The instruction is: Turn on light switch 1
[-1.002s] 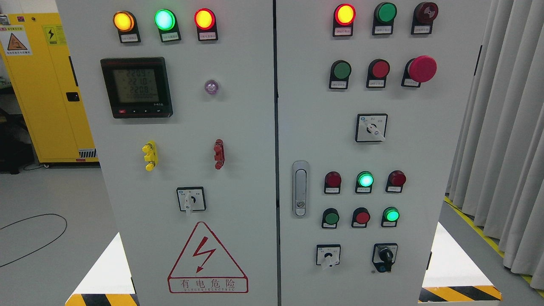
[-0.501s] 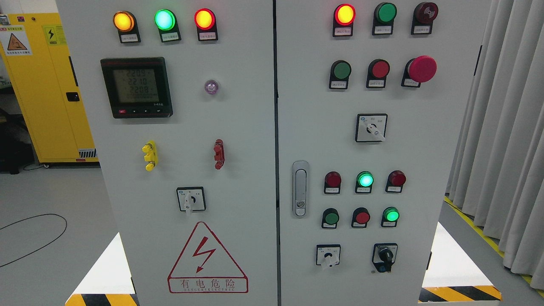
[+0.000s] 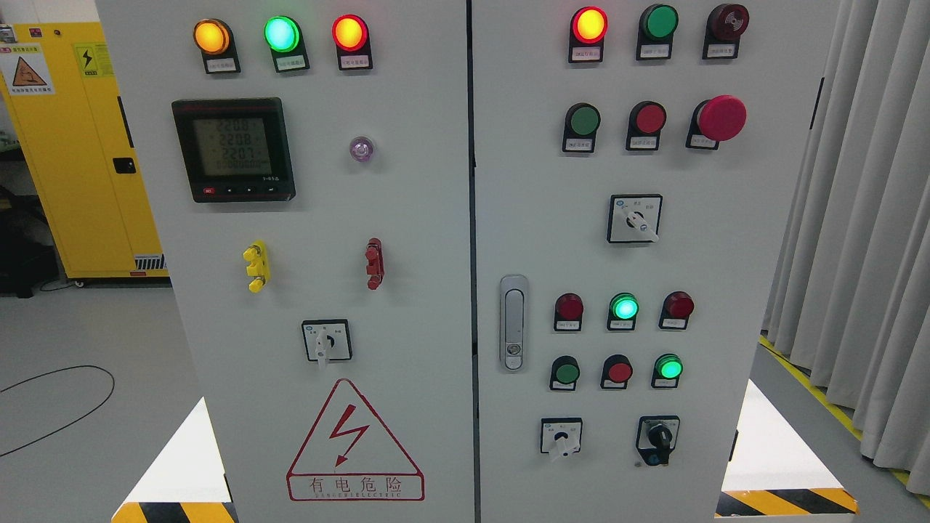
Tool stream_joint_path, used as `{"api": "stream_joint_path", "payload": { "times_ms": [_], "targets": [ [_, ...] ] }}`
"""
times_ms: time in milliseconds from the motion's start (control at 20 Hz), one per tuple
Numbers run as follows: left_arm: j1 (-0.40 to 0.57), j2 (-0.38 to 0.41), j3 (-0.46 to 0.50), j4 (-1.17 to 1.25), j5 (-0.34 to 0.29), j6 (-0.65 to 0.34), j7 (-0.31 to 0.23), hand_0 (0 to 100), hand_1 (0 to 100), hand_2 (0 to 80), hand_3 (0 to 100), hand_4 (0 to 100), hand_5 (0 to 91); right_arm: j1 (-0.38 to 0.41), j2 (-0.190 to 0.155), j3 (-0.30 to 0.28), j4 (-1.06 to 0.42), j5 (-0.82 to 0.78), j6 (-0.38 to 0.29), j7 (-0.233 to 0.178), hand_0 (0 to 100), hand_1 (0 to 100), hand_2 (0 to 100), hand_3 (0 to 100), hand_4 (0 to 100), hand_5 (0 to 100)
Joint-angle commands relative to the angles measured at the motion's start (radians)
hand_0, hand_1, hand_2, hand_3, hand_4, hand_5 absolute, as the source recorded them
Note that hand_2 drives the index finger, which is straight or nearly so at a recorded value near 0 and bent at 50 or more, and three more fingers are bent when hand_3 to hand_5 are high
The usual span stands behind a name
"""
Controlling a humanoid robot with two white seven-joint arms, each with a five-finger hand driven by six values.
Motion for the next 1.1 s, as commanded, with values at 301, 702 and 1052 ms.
{"api": "stream_joint_path", "payload": {
  "times_ms": [301, 702, 1052],
  "targets": [
    [0.070, -0.006, 0.026, -0.732, -0.015, -0.002, 0.001, 35, 10, 0.0, 23, 14, 0.0, 0.000, 0.000, 0.000, 0.000, 0.000, 0.000, -0.001, 0, 50, 4, 0, 0, 0],
    [0.094, -0.034, 0.012, -1.017, -0.100, 0.005, 0.009, 36, 23, 15.1, 40, 56, 44.9, 0.000, 0.000, 0.000, 0.000, -0.001, 0.000, -0.001, 0, 50, 4, 0, 0, 0],
    [0.082, -0.038, 0.011, -1.099, -0.081, 0.008, 0.090, 23, 49, 36.5, 59, 75, 68.6, 0.000, 0.000, 0.000, 0.000, -0.001, 0.000, -0.001, 0, 50, 4, 0, 0, 0]
  ]
}}
